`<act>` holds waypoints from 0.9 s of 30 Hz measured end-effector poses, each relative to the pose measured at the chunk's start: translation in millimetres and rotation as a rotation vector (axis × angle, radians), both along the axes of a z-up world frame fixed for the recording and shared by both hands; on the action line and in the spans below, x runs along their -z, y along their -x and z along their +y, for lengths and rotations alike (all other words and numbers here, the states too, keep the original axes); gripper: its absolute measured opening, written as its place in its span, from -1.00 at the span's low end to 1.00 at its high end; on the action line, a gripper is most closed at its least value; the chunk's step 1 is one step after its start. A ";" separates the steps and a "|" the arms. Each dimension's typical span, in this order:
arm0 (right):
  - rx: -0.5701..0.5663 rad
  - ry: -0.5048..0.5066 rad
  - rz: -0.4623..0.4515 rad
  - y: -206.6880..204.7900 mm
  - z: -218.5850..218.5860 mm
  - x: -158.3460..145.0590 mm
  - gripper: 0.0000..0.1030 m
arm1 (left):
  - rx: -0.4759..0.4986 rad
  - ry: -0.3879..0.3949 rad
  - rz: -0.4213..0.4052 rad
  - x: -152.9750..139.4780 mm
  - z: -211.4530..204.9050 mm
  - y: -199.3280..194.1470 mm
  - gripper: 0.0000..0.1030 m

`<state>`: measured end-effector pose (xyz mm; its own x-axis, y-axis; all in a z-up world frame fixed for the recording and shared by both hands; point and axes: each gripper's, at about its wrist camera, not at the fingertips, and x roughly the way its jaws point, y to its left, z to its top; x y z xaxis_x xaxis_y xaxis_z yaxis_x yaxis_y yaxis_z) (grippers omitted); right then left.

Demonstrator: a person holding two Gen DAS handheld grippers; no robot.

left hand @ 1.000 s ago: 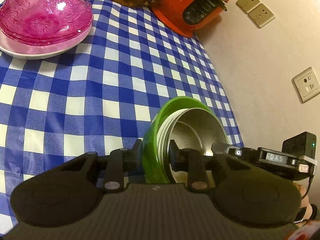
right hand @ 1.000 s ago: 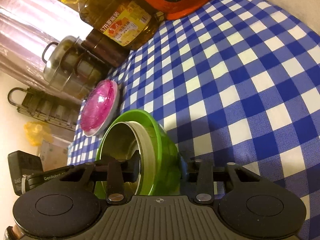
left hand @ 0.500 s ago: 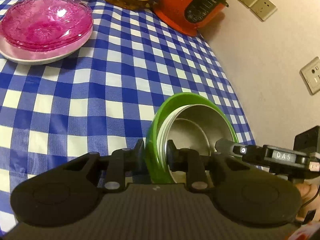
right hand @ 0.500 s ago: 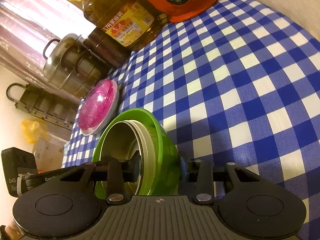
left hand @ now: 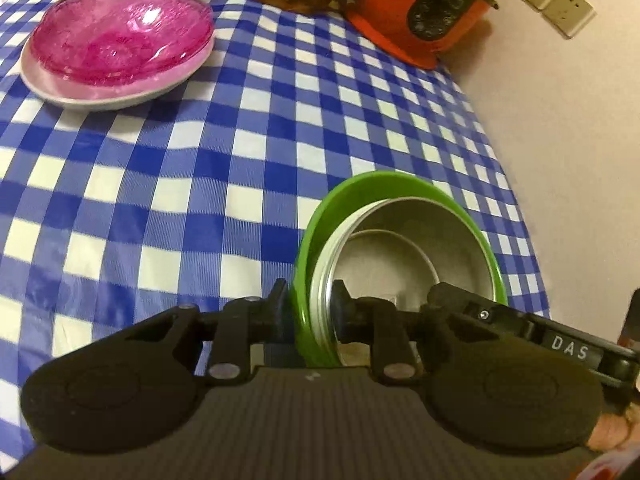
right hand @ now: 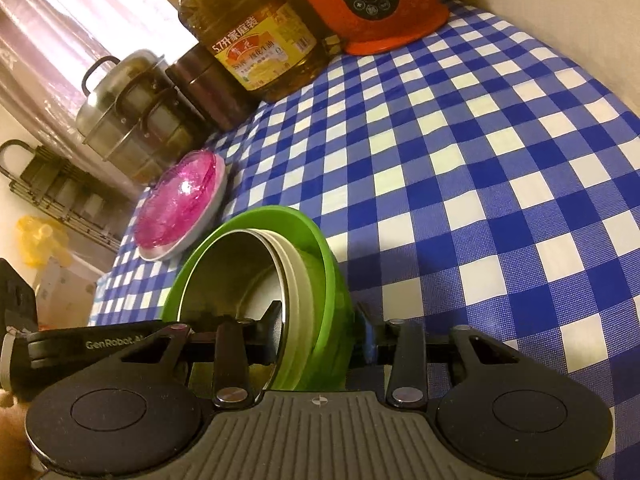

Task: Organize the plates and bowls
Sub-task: 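Carry the green bowl stack with both tools toward the white plate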

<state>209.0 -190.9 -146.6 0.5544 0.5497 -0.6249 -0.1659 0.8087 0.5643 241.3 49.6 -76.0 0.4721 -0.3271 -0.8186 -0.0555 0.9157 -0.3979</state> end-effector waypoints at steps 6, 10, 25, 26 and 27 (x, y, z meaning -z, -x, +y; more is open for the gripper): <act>0.000 0.009 -0.013 0.6 1.8 1.5 -0.24 | -0.097 0.025 -0.022 4.8 2.7 7.3 -0.62; 0.004 0.017 -0.024 2.2 3.9 2.6 -0.24 | -0.132 0.030 -0.042 6.2 2.8 13.7 -0.61; 0.018 0.079 -0.021 5.6 14.3 4.0 -0.26 | -0.191 0.023 -0.074 5.7 -1.2 25.0 -0.65; 0.019 0.085 -0.021 6.2 15.5 4.5 -0.26 | -0.192 0.024 -0.076 5.6 -1.1 25.5 -0.64; 0.020 0.089 -0.024 6.1 15.8 5.0 -0.27 | -0.194 0.026 -0.076 5.7 -0.7 25.8 -0.64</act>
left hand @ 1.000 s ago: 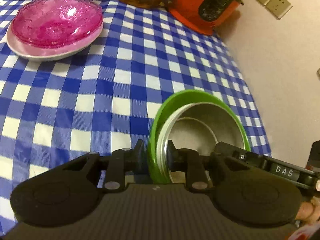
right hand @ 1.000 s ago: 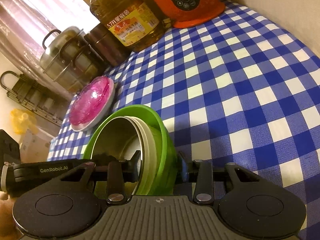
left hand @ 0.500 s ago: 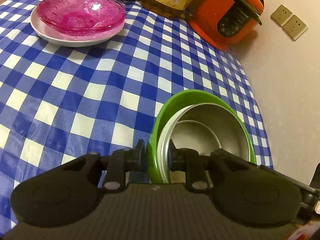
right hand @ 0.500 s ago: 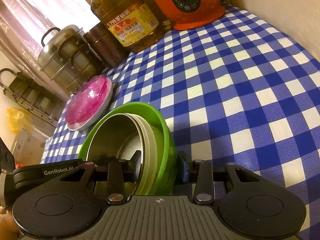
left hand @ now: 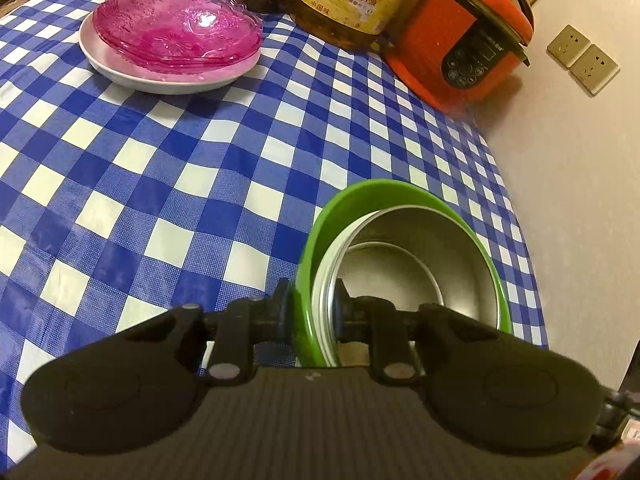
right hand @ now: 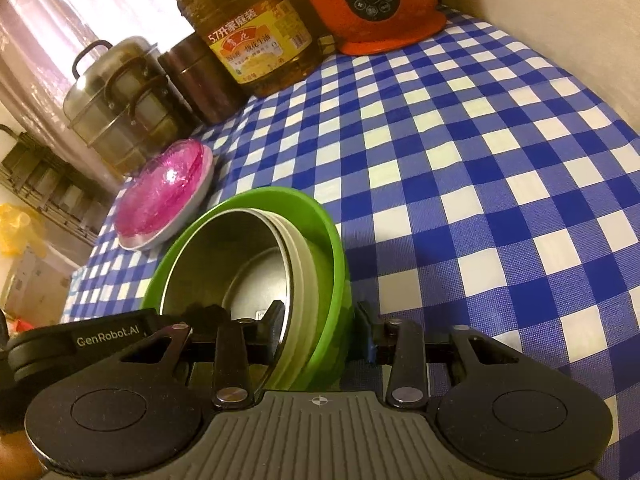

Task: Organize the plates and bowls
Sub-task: 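Carry the green bowl stack with both tools toward the white plate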

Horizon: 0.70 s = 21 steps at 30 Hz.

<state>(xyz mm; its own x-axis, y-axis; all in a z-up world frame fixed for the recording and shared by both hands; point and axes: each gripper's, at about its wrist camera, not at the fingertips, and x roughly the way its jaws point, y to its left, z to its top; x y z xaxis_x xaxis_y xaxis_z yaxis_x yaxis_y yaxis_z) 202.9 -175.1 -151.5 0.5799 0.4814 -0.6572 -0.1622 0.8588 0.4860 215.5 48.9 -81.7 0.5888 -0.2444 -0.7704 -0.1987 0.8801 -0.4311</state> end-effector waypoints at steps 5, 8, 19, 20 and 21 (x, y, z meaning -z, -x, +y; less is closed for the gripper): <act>-0.004 0.009 -0.005 0.4 0.6 0.3 -0.28 | -0.012 0.002 -0.007 0.2 0.1 1.2 -0.64; -0.003 0.014 -0.009 1.1 0.8 0.8 -0.29 | -0.016 -0.003 -0.014 0.2 -0.3 2.1 -0.64; 0.028 0.019 -0.017 8.0 -1.9 -1.0 -0.34 | -0.032 -0.009 -0.018 -0.6 -3.9 8.1 -0.65; 0.031 0.018 -0.015 8.7 -2.8 -1.2 -0.34 | -0.031 -0.010 -0.018 -0.9 -4.7 8.7 -0.64; 0.036 0.019 -0.014 9.5 -3.7 -1.5 -0.35 | -0.029 -0.010 -0.017 -1.0 -5.5 9.0 -0.64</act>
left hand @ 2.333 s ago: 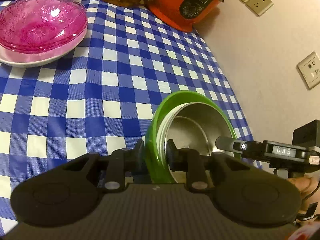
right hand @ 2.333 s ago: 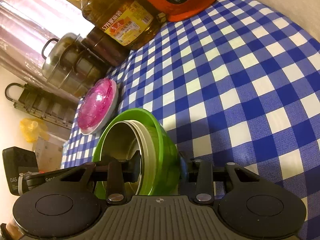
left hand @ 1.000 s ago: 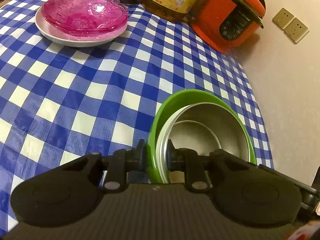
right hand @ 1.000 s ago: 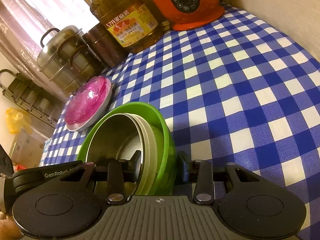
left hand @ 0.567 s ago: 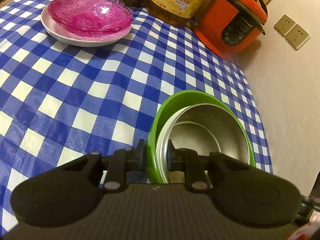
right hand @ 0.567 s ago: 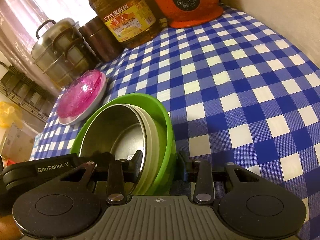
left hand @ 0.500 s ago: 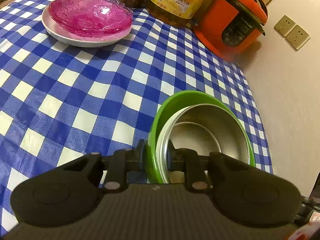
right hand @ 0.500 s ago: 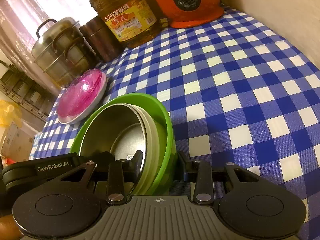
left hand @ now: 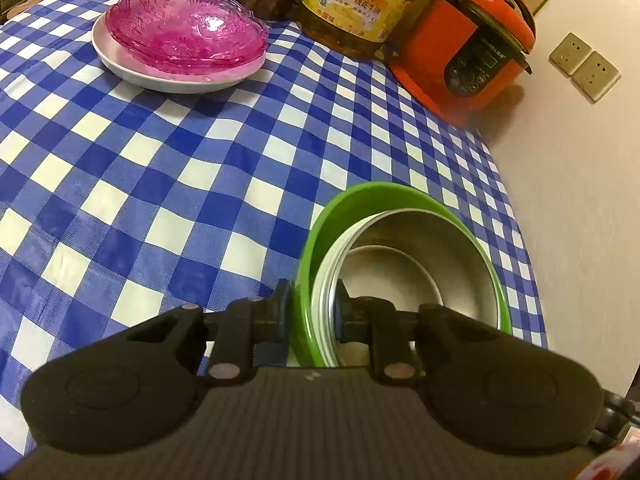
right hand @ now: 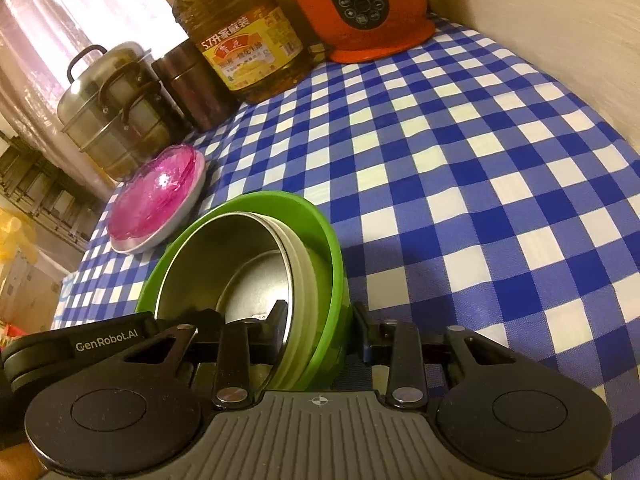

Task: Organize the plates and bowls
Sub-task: 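Carry the green bowl stack with both tools toward the white plate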

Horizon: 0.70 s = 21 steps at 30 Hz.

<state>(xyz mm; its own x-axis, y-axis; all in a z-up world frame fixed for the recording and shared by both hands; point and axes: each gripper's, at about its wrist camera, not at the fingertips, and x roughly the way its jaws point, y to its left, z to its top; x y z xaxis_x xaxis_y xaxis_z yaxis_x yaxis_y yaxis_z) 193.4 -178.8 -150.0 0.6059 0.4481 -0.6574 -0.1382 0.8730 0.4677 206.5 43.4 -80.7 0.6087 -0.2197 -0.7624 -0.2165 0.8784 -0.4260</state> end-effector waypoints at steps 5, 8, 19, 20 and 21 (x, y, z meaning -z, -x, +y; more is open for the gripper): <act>0.021 -0.009 -0.005 3.9 -5.4 -4.5 -0.35 | 0.013 -0.007 -0.009 -6.1 -3.8 0.4 -0.65; 0.026 -0.017 -0.009 4.2 -6.8 -9.2 -0.36 | 0.016 -0.009 -0.014 -11.3 -4.5 -0.8 -0.65; 0.011 -0.025 -0.032 -6.4 8.3 -41.9 -0.36 | -0.007 -0.008 -0.049 -39.2 8.5 -9.2 -0.64; 0.008 -0.027 -0.033 -7.4 10.6 -44.8 -0.36 | -0.010 -0.009 -0.052 -42.4 10.9 -10.4 -0.64; 0.006 -0.031 -0.033 -8.8 12.8 -47.9 -0.36 | -0.014 -0.010 -0.053 -46.0 13.8 -11.6 -0.64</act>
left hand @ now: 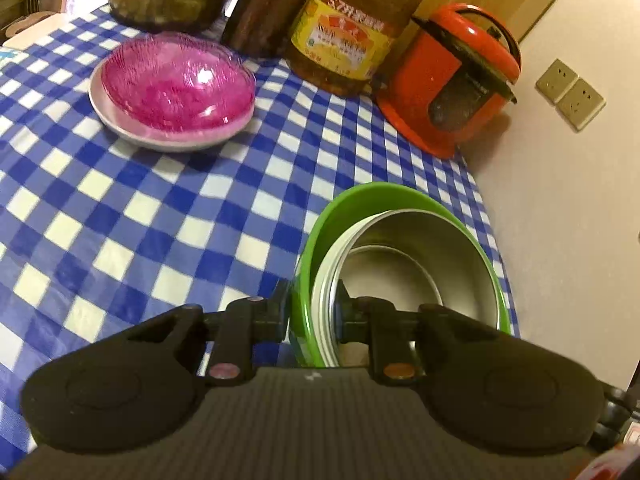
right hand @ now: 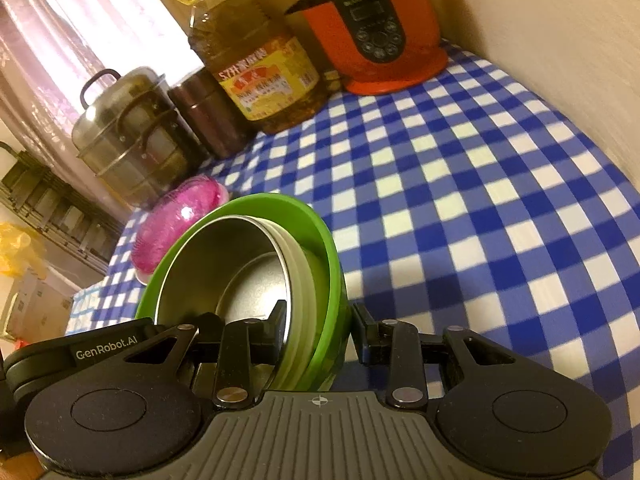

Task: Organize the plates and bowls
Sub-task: 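Carry the green bowl stack with both tools toward the white plate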

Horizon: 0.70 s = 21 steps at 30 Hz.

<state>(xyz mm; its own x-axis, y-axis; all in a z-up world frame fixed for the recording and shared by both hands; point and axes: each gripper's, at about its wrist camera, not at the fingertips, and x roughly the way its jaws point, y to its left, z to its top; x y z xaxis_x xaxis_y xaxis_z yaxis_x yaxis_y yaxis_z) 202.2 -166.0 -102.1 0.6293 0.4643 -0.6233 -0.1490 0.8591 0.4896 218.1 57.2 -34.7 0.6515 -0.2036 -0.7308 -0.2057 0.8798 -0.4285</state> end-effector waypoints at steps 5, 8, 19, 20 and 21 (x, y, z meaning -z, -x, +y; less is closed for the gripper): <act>-0.018 -0.018 0.003 -8.6 15.5 -14.5 -0.36 | -0.019 -0.009 -0.006 -15.7 15.1 -4.6 -0.64; -0.033 -0.025 0.008 -14.1 27.1 -21.6 -0.36 | -0.033 -0.019 -0.001 -23.1 25.5 -7.1 -0.64; -0.093 -0.036 0.017 -33.2 71.7 -35.7 -0.36 | -0.091 -0.024 0.003 -36.6 69.1 -12.1 -0.64; -0.096 -0.036 0.018 -34.1 74.9 -36.1 -0.36 | -0.094 -0.025 0.004 -37.1 71.6 -12.7 -0.64; -0.100 -0.037 0.020 -35.3 78.1 -36.2 -0.36 | -0.097 -0.026 0.005 -37.9 74.9 -13.5 -0.64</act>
